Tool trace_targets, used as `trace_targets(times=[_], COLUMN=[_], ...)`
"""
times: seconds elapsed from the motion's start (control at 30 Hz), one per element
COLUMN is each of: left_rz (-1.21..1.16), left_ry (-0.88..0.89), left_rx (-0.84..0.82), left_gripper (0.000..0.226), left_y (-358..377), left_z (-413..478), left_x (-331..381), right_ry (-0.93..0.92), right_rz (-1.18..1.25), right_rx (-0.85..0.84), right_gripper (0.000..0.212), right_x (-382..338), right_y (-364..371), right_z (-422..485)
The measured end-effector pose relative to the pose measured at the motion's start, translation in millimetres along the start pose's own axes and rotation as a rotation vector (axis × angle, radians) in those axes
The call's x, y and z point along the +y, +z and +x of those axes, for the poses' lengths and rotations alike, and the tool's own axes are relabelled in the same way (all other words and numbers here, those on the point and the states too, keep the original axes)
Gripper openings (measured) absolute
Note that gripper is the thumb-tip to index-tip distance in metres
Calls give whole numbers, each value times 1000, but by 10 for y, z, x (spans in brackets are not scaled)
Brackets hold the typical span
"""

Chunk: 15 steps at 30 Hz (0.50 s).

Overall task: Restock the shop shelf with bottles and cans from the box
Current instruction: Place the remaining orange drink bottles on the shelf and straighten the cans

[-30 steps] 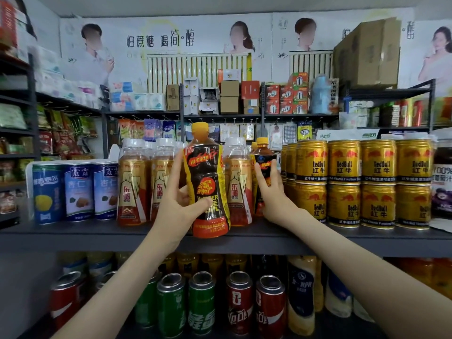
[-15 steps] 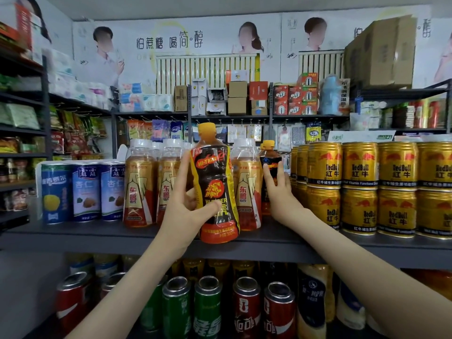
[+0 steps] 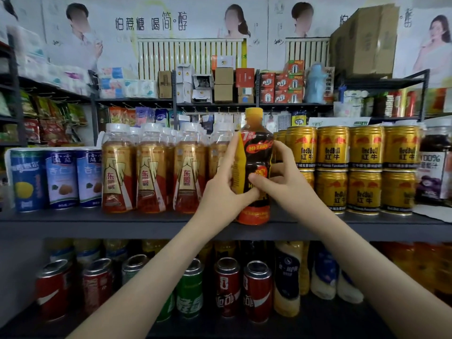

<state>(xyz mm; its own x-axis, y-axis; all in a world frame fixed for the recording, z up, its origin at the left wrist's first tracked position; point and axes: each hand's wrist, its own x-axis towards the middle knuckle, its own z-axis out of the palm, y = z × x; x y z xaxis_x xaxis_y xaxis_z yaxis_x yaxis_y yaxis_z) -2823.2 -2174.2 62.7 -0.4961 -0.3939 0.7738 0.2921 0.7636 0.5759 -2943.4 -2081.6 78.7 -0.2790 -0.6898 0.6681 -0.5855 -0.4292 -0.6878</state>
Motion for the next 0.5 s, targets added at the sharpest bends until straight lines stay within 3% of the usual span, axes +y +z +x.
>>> trace_targets(times=[0.1,0.27,0.4,0.5], left_rz=[83,413,732,906], left_ry=[-42,-11,166,163], left_rx=[-65,-107,130,215], left_gripper=[100,99,67,62], left_y=[92,63,-30,-24], left_z=[51,71,-53,-58], left_x=[-16,-30,-171,-207], right_ry=[13,-35,-96,-133], right_rz=[-73,-164,-285,-469], right_rx=[69,114,123,39], right_gripper=[76,79,89,103], right_x=[104,215,286,339], right_y=[-41,-13,33,80], right_z=[19,48,87,56])
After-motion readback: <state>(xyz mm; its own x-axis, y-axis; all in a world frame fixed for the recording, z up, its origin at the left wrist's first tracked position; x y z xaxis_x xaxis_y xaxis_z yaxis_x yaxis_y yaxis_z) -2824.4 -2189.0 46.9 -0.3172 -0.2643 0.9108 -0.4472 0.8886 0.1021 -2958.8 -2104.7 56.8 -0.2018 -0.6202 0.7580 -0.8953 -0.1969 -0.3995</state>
